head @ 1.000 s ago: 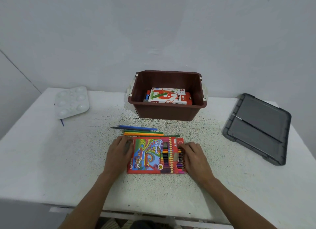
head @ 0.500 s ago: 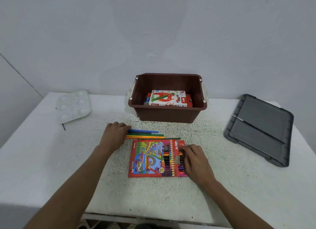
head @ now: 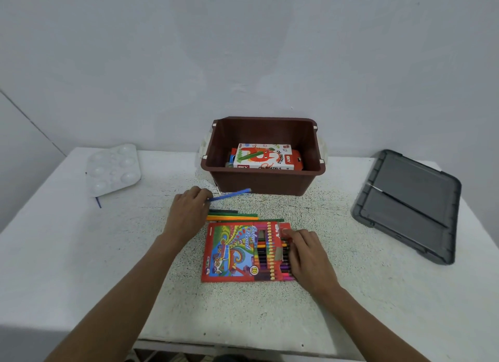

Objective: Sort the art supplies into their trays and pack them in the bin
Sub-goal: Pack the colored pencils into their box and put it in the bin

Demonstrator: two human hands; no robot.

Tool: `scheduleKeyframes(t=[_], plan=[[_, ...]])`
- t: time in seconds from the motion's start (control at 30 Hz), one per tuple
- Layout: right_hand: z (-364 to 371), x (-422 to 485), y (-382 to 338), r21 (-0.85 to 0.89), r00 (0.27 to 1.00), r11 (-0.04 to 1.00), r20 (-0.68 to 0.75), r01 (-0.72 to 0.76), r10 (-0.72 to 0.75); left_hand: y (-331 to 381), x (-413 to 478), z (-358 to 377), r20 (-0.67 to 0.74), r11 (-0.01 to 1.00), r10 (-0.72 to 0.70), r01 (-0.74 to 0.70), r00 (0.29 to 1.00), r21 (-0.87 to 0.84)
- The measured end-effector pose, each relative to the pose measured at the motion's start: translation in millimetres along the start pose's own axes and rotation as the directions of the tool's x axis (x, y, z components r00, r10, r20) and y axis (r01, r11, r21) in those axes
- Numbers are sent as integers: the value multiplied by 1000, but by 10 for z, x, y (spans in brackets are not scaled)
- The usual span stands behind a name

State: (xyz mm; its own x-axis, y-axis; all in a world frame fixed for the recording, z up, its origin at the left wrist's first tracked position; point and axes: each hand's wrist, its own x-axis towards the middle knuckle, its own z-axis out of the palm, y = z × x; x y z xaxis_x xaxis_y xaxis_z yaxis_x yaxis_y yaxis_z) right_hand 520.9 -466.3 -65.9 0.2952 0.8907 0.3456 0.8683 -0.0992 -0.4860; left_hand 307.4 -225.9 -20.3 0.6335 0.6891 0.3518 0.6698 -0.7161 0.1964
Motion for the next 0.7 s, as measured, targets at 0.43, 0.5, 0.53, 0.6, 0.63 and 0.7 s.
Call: scheduleKeyframes(t=[0.43,0.5,0.53,0.6,0.63,0.7], plan=[[-104,130,-141,27,995,1000,-94,-14,16,1110,-265,-69,370,504,-227,434,901,-747],[-109,205,-188,13,994,1000,-110,16,-15,1203,-290,-95,432,451,-210,479,877,-753],[-111,233,-199,10,992,999,-119,40,-39,1242,-294,-109,444,425,-213,492,870,-760],[-104,263,-200,10,989,997,-130,79,-77,1284,-293,-114,459,374,-222,510,860,-775],[-94,265,-196,9,988,996,-129,90,-88,1283,-296,-107,463,361,-219,512,859,-779],[-81,260,-164,1,988,994,-110,105,-104,1249,-308,-90,476,353,-186,510,860,-784]])
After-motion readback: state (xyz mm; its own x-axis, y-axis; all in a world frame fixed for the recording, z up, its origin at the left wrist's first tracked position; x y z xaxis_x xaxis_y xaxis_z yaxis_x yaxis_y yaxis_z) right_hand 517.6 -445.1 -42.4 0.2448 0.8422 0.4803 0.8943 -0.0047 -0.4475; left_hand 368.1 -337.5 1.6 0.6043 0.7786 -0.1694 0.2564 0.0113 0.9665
